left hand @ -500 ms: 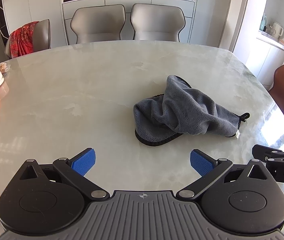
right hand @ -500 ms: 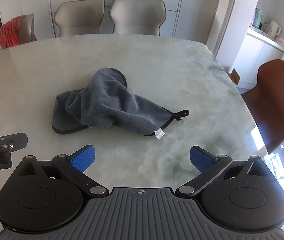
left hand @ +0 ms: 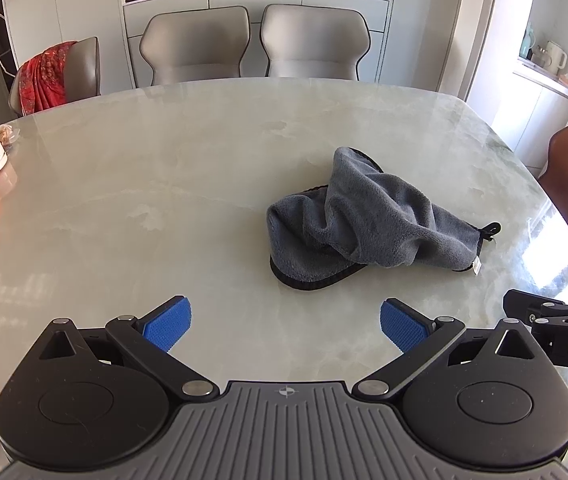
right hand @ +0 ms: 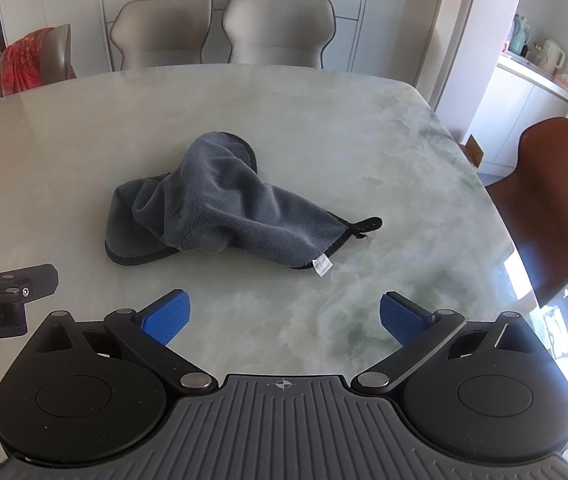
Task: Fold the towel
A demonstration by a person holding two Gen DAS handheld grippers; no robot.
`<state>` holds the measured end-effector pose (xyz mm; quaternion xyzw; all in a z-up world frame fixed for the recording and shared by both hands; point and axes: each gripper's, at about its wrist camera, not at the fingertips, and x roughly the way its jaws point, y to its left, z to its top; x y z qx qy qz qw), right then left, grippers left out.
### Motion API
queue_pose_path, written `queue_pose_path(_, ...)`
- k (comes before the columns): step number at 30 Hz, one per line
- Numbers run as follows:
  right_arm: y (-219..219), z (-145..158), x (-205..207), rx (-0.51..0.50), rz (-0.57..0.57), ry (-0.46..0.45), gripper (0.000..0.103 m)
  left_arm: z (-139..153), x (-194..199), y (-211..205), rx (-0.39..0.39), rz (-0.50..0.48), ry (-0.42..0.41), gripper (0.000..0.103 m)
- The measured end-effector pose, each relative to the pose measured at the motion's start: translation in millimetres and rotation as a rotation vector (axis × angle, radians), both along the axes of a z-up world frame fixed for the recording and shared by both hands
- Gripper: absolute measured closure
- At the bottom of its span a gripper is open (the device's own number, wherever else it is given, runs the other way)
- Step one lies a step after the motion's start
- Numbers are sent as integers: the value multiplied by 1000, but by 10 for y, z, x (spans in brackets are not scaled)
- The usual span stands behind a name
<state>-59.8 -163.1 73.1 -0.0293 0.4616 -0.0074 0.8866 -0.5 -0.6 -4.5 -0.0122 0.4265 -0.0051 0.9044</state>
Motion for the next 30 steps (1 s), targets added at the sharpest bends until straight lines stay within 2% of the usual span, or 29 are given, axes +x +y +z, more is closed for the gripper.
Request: queue_pose_path(30,48,-21,1,1,5,18,1,-48,-9,-11,1,-5,22,0)
